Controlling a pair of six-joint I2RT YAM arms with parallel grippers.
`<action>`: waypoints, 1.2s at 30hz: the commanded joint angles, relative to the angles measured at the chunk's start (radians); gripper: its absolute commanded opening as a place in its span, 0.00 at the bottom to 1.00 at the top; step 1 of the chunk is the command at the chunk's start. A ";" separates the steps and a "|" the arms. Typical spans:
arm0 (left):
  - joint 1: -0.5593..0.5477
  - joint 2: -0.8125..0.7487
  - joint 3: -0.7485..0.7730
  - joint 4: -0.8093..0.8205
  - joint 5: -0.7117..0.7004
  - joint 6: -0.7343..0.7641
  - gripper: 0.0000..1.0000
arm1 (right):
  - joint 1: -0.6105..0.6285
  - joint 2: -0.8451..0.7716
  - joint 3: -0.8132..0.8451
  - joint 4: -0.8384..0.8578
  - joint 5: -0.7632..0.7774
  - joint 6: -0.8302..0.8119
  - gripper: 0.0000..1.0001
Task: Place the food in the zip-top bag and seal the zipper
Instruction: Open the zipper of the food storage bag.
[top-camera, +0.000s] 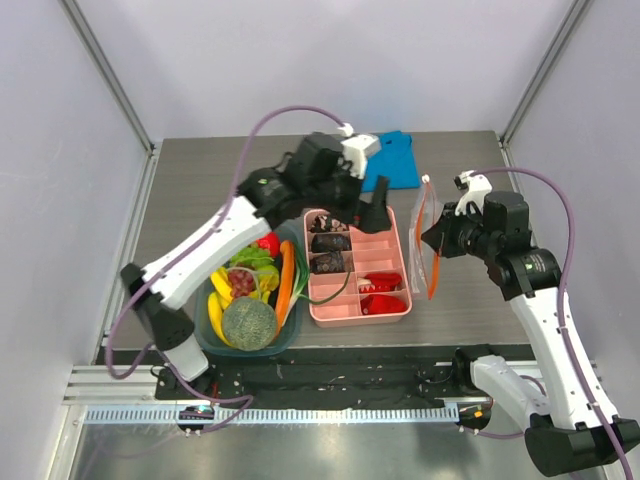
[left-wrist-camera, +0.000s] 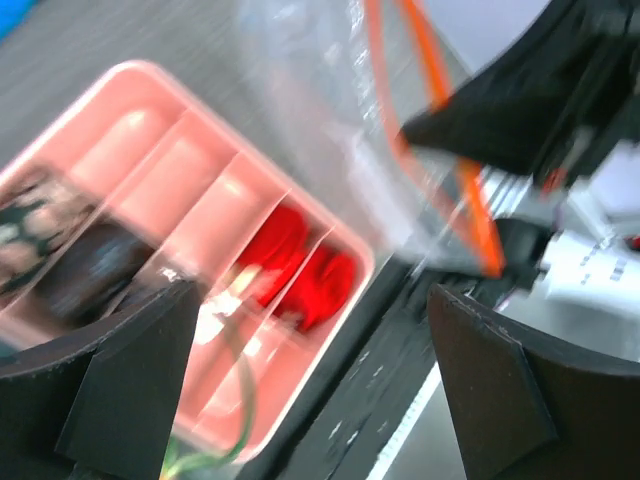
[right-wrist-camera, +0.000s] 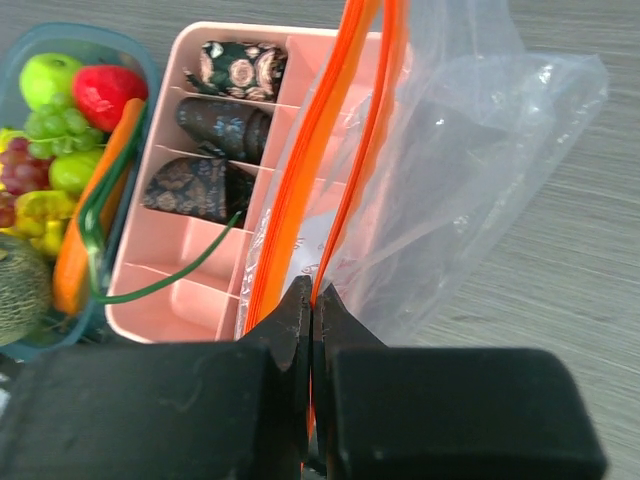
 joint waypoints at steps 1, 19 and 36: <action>-0.075 0.158 0.095 0.116 -0.083 -0.242 1.00 | 0.005 -0.029 -0.020 0.099 -0.088 0.097 0.01; -0.065 0.333 0.137 0.084 -0.198 -0.293 0.14 | 0.007 -0.035 -0.019 0.023 -0.038 0.044 0.01; 0.000 0.345 0.075 -0.014 -0.138 -0.098 0.00 | 0.004 0.025 0.046 -0.153 0.041 -0.168 0.39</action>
